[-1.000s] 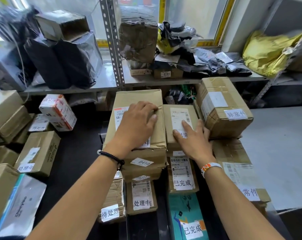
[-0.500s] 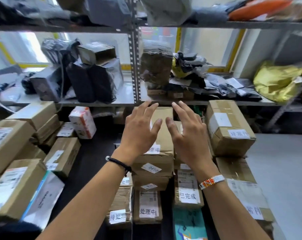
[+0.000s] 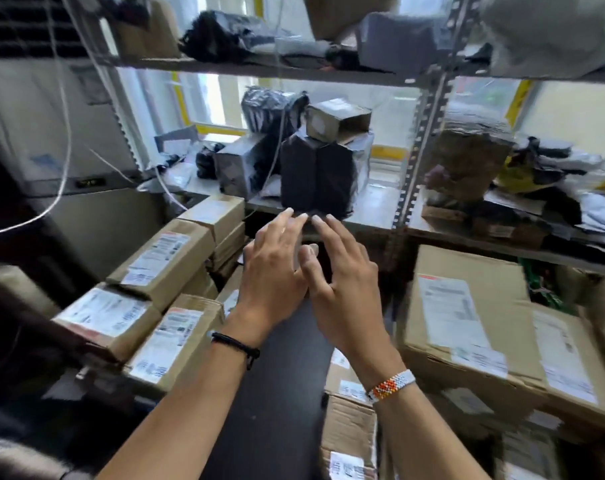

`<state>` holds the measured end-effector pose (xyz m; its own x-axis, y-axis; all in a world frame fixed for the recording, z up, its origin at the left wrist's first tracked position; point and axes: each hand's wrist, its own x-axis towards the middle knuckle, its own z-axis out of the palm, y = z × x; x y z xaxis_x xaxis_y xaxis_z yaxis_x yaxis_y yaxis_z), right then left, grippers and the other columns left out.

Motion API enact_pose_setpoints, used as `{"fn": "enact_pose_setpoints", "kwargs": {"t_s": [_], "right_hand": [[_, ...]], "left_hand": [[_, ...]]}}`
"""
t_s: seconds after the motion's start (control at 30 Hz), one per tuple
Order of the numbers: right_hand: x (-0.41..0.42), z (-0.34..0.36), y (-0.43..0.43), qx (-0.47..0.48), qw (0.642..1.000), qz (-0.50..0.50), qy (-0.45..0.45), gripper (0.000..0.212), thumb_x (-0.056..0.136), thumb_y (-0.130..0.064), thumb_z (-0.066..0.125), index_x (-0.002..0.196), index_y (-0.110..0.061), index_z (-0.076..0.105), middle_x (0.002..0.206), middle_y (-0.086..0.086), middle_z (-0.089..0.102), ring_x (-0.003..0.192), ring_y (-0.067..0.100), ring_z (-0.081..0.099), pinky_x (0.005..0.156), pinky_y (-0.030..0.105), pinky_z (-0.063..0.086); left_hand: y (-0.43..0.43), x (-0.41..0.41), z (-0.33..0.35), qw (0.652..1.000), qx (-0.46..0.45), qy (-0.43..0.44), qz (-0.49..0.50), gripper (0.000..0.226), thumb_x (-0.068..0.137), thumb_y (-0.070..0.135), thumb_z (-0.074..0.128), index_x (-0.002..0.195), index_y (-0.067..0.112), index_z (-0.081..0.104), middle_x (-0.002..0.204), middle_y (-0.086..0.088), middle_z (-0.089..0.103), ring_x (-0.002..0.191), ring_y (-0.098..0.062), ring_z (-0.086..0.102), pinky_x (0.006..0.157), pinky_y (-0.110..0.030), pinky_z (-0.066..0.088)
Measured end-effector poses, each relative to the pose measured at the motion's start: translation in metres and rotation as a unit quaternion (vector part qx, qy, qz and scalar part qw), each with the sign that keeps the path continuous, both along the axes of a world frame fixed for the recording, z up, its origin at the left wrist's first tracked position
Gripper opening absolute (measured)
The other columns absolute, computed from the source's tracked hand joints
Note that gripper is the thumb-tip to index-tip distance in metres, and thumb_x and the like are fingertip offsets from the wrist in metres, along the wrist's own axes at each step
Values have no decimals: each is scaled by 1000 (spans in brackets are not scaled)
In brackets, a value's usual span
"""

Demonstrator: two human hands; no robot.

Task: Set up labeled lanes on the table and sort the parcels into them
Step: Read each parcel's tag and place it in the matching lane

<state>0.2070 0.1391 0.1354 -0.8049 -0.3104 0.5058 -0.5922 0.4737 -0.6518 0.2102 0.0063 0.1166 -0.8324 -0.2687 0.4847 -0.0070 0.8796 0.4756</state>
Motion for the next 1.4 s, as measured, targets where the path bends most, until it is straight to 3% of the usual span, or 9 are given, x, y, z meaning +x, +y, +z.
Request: {"fn": "enact_pose_setpoints", "kwargs": {"t_s": [0.17, 0.3, 0.5, 0.67, 0.8, 0.93, 1.17, 1.3, 1.4], "right_hand": [[-16, -32, -119, -32, 990, 63, -119, 65, 100, -57, 44, 156, -24, 47, 162, 0, 46, 150, 14, 38, 124, 37, 30], [-24, -63, -200, -9, 962, 111, -248, 69, 106, -50, 52, 164, -20, 29, 167, 0, 36, 153, 12, 31, 120, 22, 22], [-42, -104, -287, 10, 908, 119, -402, 100, 93, -75, 53, 167, -31, 1, 169, 3, 34, 152, 28, 38, 122, 46, 35], [-53, -132, -318, -12, 855, 127, -503, 108, 87, -79, 55, 166, -36, -6, 163, -5, 43, 143, 26, 50, 119, 49, 41], [-56, -149, -324, -64, 847, 137, -510, 117, 71, -85, 57, 164, -44, -1, 155, -16, 52, 134, 18, 59, 115, 49, 46], [-54, -147, -318, -163, 824, 155, -520, 98, 88, -64, 65, 162, -51, 2, 152, -15, 55, 127, 14, 64, 109, 44, 53], [-66, -95, -282, -282, 830, 175, -447, 82, 102, -29, 68, 163, -45, 17, 146, 0, 63, 122, 20, 70, 101, 51, 58], [-69, -49, -233, -350, 829, 181, -398, 70, 103, -17, 64, 161, -36, 30, 134, 2, 72, 117, 26, 72, 97, 50, 60], [-66, -22, -192, -399, 822, 165, -371, 65, 102, -13, 62, 160, -31, 37, 134, 2, 72, 120, 28, 71, 103, 54, 57]], "left_hand": [[-112, -1, -17, 997, 5, -36, 61, 62, 97, 55, 39, 152, 27, 51, 162, -1, 42, 146, -26, 41, 115, -52, 38], [-210, 0, -35, 987, 14, -95, 132, 59, 99, 45, 49, 154, 22, 49, 162, -3, 43, 148, -28, 37, 115, -50, 32], [-319, 7, -67, 950, 91, -215, 207, 64, 105, 41, 50, 160, 12, 35, 164, -11, 38, 150, -33, 35, 121, -49, 31], [-347, 13, -82, 908, 241, -293, 176, 49, 103, 56, 44, 138, 25, 61, 127, -6, 71, 117, -28, 66, 104, -45, 52], [-349, 14, -82, 911, 299, -237, 159, 41, 104, 52, 44, 118, 25, 72, 106, 2, 77, 103, -22, 72, 97, -45, 57], [-337, 14, -74, 915, 313, -213, 139, 40, 107, 44, 43, 98, 22, 74, 92, 3, 79, 92, -19, 74, 88, -45, 59], [-303, 12, -35, 904, 414, -99, 36, 27, 104, 40, 49, 105, 41, 77, 108, 7, 80, 104, -17, 76, 95, -49, 60], [-266, 3, 2, 894, 447, -7, -20, 25, 109, 24, 51, 113, 30, 75, 106, 4, 80, 101, -15, 76, 84, -36, 60], [-233, -7, 25, 875, 480, 25, -64, 24, 107, 29, 56, 125, 22, 70, 112, -4, 79, 104, -21, 75, 88, -43, 59]]}}
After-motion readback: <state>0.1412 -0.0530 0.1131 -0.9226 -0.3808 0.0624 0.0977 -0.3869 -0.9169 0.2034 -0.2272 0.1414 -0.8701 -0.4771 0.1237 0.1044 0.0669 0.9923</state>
